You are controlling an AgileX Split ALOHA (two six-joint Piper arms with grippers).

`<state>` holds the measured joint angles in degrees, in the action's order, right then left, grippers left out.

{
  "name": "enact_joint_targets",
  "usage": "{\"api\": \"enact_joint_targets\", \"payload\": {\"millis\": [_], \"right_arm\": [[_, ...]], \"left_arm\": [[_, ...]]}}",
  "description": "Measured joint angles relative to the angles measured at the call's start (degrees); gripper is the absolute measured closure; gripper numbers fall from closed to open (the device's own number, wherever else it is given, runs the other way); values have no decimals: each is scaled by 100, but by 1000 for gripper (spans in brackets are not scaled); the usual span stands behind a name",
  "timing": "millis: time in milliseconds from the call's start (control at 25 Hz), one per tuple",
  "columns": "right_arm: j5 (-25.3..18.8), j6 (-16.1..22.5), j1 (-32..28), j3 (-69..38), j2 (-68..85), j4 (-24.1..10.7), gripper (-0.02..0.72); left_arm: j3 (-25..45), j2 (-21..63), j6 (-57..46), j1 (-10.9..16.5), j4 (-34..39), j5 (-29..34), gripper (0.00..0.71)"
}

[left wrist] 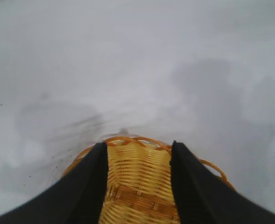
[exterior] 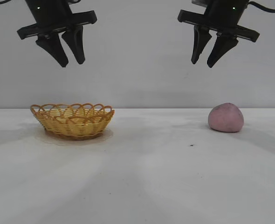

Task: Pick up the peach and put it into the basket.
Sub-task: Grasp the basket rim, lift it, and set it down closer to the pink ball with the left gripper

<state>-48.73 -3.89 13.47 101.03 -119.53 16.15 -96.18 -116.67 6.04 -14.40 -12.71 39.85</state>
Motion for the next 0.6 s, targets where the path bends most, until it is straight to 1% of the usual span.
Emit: {"api": "enact_joint_targets", "payload": {"millis": [360, 480, 600], "right_arm": [[0, 0, 0, 0, 0, 0, 407], [0, 0, 0, 0, 0, 0, 407], [0, 0, 0, 0, 0, 0, 407]], "left_arm": [[0, 0, 0, 0, 35, 51, 381], [0, -14, 0, 12, 364, 287, 381], [0, -124, 0, 131, 762, 578, 381]]}}
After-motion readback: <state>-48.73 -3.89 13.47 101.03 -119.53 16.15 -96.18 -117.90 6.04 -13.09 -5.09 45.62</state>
